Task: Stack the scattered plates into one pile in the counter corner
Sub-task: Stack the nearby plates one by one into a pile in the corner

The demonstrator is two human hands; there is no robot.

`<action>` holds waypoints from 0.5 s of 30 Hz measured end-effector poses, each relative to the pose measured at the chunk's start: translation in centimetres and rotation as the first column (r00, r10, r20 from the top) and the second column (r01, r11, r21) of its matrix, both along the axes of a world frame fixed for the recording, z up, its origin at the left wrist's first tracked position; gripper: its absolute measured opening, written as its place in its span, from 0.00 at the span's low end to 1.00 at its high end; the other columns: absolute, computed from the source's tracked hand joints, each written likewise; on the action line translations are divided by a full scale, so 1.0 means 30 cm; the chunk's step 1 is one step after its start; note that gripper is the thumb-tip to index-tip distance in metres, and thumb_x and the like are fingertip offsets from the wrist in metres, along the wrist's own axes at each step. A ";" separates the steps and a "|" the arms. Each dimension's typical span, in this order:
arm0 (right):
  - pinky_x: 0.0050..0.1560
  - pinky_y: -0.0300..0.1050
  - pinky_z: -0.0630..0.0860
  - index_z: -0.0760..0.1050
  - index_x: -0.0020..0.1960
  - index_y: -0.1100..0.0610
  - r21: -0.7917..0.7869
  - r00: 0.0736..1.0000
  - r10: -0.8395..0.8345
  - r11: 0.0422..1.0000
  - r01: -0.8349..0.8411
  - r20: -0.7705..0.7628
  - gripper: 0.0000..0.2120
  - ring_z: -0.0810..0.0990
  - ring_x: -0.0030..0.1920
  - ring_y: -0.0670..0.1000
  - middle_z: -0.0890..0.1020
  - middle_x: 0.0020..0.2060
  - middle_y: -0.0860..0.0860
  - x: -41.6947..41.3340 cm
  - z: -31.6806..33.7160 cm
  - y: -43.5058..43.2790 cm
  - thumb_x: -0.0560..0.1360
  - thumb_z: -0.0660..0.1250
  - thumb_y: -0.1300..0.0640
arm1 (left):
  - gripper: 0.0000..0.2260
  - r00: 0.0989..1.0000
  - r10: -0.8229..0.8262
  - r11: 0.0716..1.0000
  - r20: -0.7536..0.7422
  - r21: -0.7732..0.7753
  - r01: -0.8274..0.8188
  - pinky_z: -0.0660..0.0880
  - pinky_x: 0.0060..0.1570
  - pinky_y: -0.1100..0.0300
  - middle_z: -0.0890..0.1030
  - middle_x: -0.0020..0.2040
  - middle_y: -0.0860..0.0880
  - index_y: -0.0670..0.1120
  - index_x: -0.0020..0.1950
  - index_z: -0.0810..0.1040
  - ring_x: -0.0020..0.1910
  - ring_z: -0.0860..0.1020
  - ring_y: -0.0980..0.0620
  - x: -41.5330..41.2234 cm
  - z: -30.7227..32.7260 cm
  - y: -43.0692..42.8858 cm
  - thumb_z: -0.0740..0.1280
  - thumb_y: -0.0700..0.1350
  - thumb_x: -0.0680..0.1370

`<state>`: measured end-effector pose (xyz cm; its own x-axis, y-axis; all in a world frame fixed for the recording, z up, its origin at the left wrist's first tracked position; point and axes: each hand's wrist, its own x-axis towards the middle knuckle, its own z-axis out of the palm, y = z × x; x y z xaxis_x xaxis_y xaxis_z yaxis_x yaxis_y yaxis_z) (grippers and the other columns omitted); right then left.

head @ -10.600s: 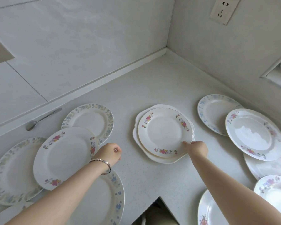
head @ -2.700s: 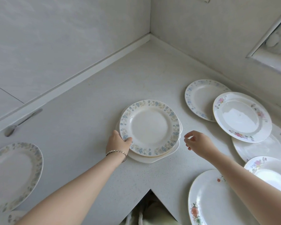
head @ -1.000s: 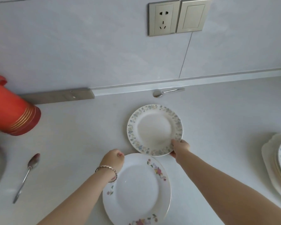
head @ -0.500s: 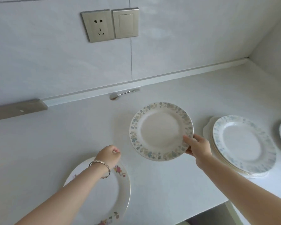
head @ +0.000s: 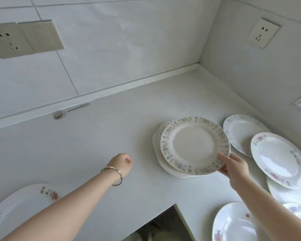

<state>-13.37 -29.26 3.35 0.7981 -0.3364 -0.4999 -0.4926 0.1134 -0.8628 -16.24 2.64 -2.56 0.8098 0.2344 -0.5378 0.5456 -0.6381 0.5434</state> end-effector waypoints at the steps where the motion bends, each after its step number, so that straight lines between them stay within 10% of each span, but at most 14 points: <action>1: 0.24 0.33 0.77 0.75 0.50 0.60 0.013 1.000 -0.012 1.000 0.012 -0.012 0.05 0.81 0.27 0.49 0.82 0.25 0.50 0.007 -0.014 -0.024 0.76 0.63 0.66 | 0.08 1.000 0.001 1.000 -0.002 0.007 -0.001 0.71 0.41 0.59 0.80 0.41 0.46 0.48 0.39 0.72 0.40 0.76 0.46 0.008 0.003 -0.022 0.58 0.41 0.76; 10: 0.26 0.34 0.79 0.76 0.48 0.61 0.048 0.992 -0.015 0.999 0.021 -0.123 0.04 0.78 0.36 0.53 0.79 0.36 0.56 0.085 -0.144 -0.077 0.75 0.63 0.66 | 0.12 0.997 0.073 0.997 -0.029 0.015 -0.073 0.73 0.43 0.59 0.79 0.35 0.51 0.51 0.34 0.71 0.49 0.83 0.43 0.022 0.021 -0.093 0.57 0.40 0.76; 15: 0.32 0.44 0.73 0.72 0.53 0.62 -0.385 0.970 0.153 0.897 -0.216 -0.188 0.10 0.77 0.29 0.53 0.80 0.32 0.57 0.065 -0.186 -0.040 0.76 0.60 0.56 | 0.12 0.996 0.087 0.996 -0.025 0.026 -0.087 0.70 0.39 0.61 0.78 0.33 0.53 0.50 0.34 0.71 0.48 0.82 0.44 0.029 0.031 -0.078 0.57 0.40 0.76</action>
<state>-11.43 -30.47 -2.21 0.7924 -0.3865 -0.4719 -0.5969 -0.3314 -0.7307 -15.38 0.31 -1.65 0.7712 0.3169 -0.5520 0.6137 -0.6004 0.5127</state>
